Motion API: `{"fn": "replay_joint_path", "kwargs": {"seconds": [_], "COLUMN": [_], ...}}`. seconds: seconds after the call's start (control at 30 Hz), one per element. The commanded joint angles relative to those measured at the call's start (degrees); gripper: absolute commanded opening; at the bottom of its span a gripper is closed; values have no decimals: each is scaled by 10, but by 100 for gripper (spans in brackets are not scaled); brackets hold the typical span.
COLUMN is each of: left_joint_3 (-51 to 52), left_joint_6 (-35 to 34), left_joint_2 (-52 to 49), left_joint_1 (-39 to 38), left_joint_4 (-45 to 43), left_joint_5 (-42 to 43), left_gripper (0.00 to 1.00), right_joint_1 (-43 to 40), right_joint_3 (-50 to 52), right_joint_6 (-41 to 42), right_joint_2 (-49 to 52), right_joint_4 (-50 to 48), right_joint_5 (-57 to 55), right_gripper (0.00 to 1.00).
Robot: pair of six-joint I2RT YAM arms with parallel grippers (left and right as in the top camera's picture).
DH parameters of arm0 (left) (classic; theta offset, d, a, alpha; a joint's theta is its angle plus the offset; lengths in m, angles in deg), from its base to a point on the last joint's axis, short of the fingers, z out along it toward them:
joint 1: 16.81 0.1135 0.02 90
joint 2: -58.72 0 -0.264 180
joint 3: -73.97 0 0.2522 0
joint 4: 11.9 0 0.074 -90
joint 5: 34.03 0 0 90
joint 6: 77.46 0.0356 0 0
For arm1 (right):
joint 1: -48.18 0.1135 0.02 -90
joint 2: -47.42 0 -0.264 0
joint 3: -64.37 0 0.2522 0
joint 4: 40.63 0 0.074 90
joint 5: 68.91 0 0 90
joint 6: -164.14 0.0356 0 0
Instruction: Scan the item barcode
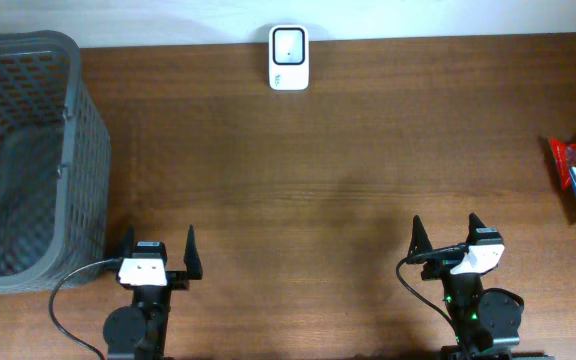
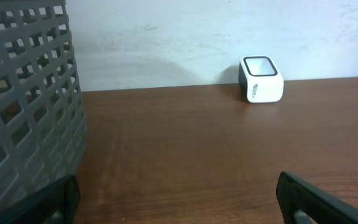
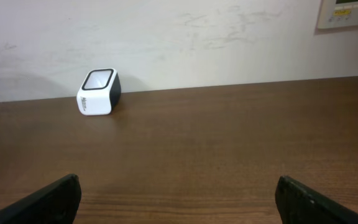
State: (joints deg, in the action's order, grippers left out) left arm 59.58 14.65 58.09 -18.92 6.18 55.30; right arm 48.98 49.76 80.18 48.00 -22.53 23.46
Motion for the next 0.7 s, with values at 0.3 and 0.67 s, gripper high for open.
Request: {"fn": "replay_joint_path", "kwargs": {"seconds": [0.3, 0.67], "left_joint_3": [1, 1], "left_joint_6": [-51, -16], "left_joint_2": [3, 3], "left_joint_1": [34, 33], "left_joint_4": [5, 6], "left_joint_5": [-6, 2], "left_gripper": [99, 99], "right_joint_1": [3, 3], "right_joint_3": [5, 5], "right_joint_6": [2, 2], "right_joint_2": [-4, -4], "right_joint_4": [1, 1], "right_joint_5": [-5, -5], "right_gripper": [99, 99]}}
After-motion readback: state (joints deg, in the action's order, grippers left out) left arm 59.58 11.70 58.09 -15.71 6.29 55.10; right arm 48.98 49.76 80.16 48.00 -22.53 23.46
